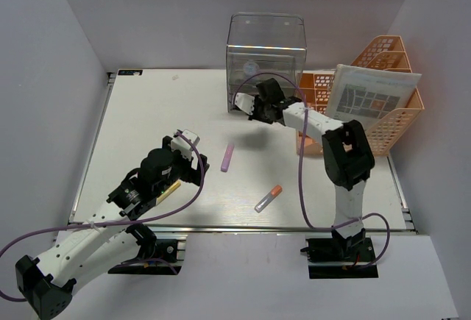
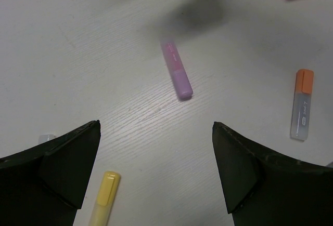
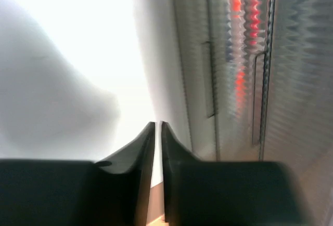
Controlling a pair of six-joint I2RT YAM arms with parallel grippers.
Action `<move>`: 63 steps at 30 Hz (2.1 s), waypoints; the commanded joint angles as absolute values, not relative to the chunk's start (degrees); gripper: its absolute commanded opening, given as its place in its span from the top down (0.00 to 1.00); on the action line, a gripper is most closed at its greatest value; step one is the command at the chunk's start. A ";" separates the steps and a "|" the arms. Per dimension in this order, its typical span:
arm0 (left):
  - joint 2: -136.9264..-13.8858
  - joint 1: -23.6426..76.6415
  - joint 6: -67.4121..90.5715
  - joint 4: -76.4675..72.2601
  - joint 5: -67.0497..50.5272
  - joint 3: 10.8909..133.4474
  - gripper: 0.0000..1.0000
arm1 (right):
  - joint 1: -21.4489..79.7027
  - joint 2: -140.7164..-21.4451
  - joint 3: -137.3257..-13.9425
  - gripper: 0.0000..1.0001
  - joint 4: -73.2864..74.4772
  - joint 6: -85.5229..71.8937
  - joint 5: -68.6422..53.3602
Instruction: Organize the desk
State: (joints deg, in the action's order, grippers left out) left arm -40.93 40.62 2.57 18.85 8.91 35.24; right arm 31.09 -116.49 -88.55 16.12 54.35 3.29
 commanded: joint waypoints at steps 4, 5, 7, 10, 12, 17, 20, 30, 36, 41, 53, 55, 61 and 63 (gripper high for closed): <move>-40.69 40.61 2.81 18.11 8.09 35.16 0.02 | 30.24 -96.46 -80.71 0.11 10.92 36.00 -5.72; -40.61 40.61 3.51 17.84 7.91 35.07 0.02 | 29.80 -94.50 -75.72 0.11 8.90 33.60 -4.76; -40.61 40.61 5.17 16.27 7.04 34.89 0.02 | 28.22 -89.85 -72.79 0.11 6.33 27.99 -4.30; -42.61 40.61 10.62 11.53 2.47 34.54 0.02 | 24.72 -86.33 -71.02 0.69 9.56 21.73 -9.22; -45.69 40.61 15.98 7.50 0.10 34.80 0.02 | 23.47 -84.47 -69.97 1.00 10.98 16.01 -14.13; -60.08 40.61 30.63 -10.75 -6.32 34.89 0.02 | 18.73 -76.74 -66.71 0.86 11.69 8.54 -22.04; -68.77 40.61 40.58 -22.70 -5.37 34.98 0.09 | 16.18 -72.35 -63.64 0.56 11.25 9.30 -26.00; -94.38 40.08 59.14 -34.19 4.83 47.28 0.56 | 10.99 -59.94 -51.07 0.96 4.66 10.46 -33.22; -110.52 40.08 70.82 -46.48 9.57 53.25 0.64 | 9.06 -58.54 -49.04 1.00 3.34 9.93 -33.40; -123.12 40.08 76.55 -53.26 11.07 63.68 0.68 | 8.26 -57.66 -48.87 0.99 3.51 10.11 -32.25; -134.11 40.08 76.46 -50.02 18.28 77.42 0.39 | 7.56 -57.04 -49.04 0.96 4.48 11.16 -33.13; -134.99 39.56 76.55 -49.14 18.72 79.00 0.39 | 7.56 -57.04 -49.04 0.96 4.48 11.25 -33.14; -137.02 39.02 77.60 -43.86 20.47 83.50 0.43 | 7.38 -56.95 -49.04 0.96 4.66 11.43 -33.22; -137.20 39.02 78.31 -42.90 20.74 83.50 0.47 | 7.47 -56.95 -48.96 0.96 4.66 11.43 -33.31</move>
